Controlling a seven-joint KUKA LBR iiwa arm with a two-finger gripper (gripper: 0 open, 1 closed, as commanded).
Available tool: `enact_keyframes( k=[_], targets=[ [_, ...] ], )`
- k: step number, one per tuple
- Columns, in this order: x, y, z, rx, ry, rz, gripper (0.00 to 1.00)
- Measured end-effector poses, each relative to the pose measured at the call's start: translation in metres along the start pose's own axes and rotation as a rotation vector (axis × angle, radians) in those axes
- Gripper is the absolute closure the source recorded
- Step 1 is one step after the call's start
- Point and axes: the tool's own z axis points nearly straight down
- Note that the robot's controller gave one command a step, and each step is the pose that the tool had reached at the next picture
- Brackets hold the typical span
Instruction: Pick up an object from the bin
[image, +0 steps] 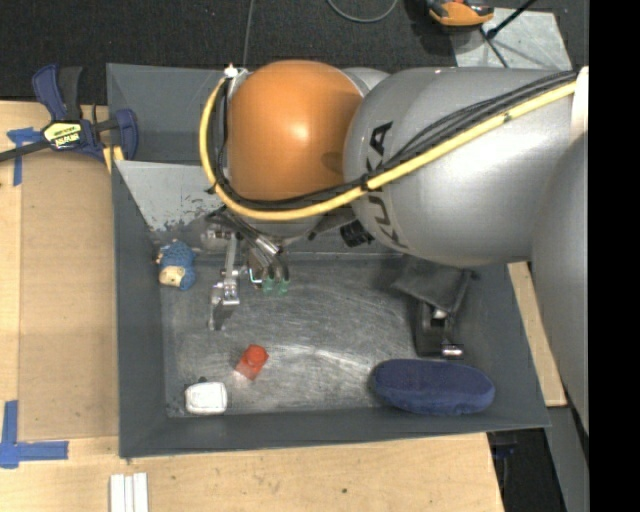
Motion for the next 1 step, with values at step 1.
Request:
enact_keyframes(
  k=[1],
  targets=[
    [0.0606, -0.0643, 0.0981, 0.003, 0.001, -0.195, 0.00]
  ],
)
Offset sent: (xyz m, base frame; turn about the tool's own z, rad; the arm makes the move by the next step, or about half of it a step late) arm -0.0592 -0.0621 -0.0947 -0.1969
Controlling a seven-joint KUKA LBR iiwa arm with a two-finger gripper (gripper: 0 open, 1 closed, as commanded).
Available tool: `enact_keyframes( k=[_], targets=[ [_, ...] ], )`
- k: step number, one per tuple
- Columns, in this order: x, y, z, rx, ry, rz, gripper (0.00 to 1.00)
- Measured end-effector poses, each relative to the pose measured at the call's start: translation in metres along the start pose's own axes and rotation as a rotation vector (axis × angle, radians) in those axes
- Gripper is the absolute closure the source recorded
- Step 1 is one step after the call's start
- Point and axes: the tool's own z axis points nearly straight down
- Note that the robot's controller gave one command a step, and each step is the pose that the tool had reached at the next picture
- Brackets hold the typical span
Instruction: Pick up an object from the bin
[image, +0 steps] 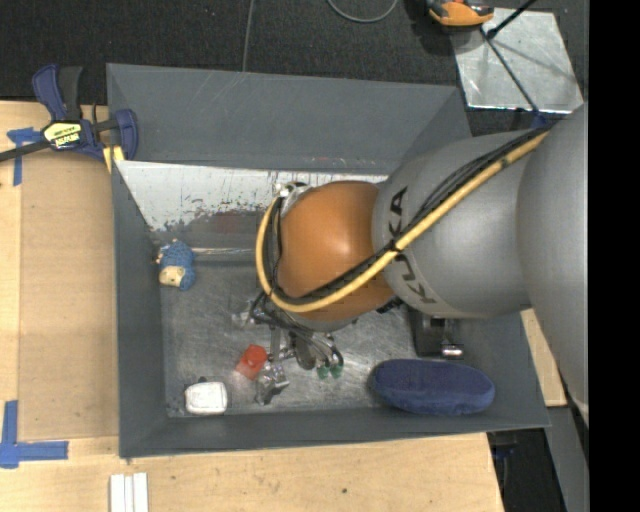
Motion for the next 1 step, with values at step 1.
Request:
enact_keyframes(
  k=[1],
  targets=[
    [-0.0021, -0.0286, 0.0633, -0.002, -0.012, -0.191, 0.00]
  ],
)
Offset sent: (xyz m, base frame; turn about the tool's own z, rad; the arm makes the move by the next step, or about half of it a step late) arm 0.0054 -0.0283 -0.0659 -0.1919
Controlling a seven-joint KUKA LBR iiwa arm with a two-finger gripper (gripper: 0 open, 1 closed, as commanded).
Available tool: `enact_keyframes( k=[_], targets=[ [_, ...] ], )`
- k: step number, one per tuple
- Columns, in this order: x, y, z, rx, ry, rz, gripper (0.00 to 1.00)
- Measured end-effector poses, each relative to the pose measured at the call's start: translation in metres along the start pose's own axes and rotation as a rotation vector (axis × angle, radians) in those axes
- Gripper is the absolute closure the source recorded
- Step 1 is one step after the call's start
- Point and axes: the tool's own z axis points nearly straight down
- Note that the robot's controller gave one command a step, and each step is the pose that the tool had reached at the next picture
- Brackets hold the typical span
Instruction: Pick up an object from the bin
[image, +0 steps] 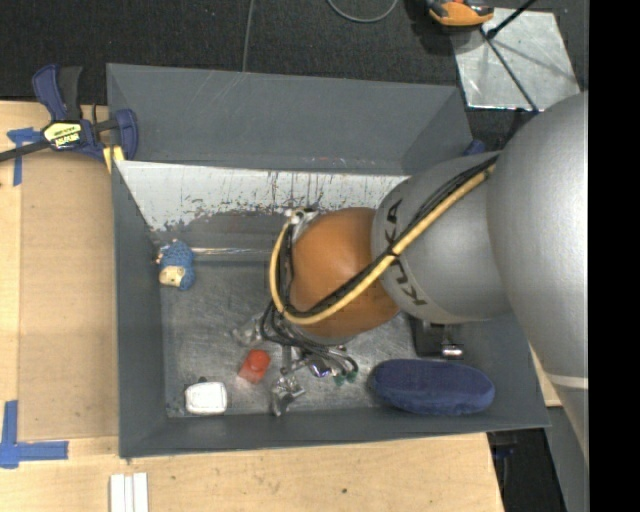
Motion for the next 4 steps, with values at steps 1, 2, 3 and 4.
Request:
enact_keyframes(
  k=[1, 2, 3, 4],
  targets=[
    [-0.008, 0.008, -0.001, 0.001, -0.002, -0.257, 0.00],
    [-0.016, 0.024, -0.033, -0.001, -0.001, -0.743, 0.00],
    [-0.017, 0.014, 0.001, 0.000, 0.003, -0.528, 0.00],
    [-0.029, -0.010, 0.000, -0.002, -0.003, -0.804, 0.00]
  ],
)
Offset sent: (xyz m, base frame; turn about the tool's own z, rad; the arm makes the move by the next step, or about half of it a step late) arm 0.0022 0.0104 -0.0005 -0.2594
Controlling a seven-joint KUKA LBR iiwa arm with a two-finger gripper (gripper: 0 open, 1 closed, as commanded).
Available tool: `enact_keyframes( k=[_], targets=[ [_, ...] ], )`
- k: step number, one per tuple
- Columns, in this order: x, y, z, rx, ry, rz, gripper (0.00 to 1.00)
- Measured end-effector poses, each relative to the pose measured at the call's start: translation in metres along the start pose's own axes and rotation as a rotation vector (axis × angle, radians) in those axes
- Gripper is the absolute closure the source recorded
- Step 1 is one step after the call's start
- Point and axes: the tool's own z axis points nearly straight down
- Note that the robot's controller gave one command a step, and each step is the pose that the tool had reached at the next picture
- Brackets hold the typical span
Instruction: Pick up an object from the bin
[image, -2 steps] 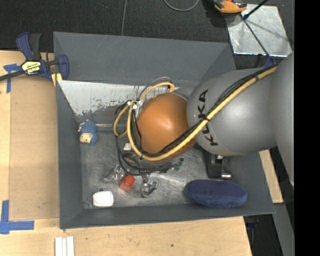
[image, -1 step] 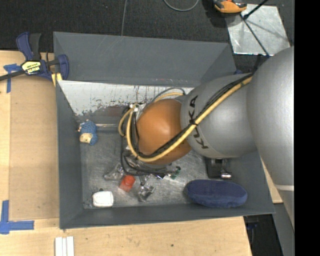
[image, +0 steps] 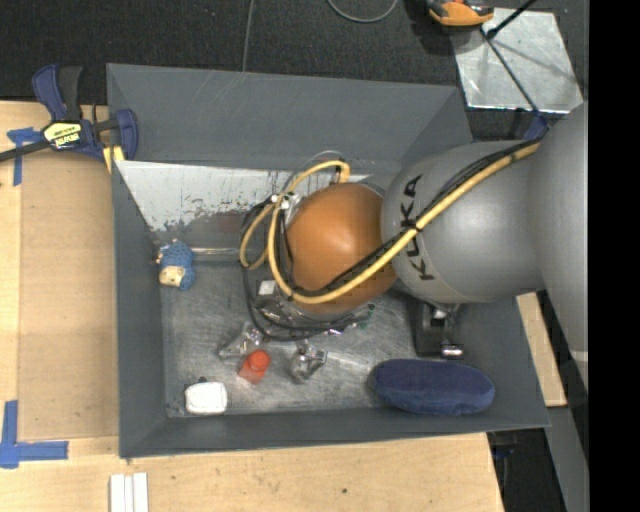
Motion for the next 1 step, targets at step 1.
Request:
enact_keyframes(
  k=[1],
  targets=[
    [-0.0204, 0.0070, 0.0000, 0.002, 0.007, -0.196, 0.00]
  ],
)
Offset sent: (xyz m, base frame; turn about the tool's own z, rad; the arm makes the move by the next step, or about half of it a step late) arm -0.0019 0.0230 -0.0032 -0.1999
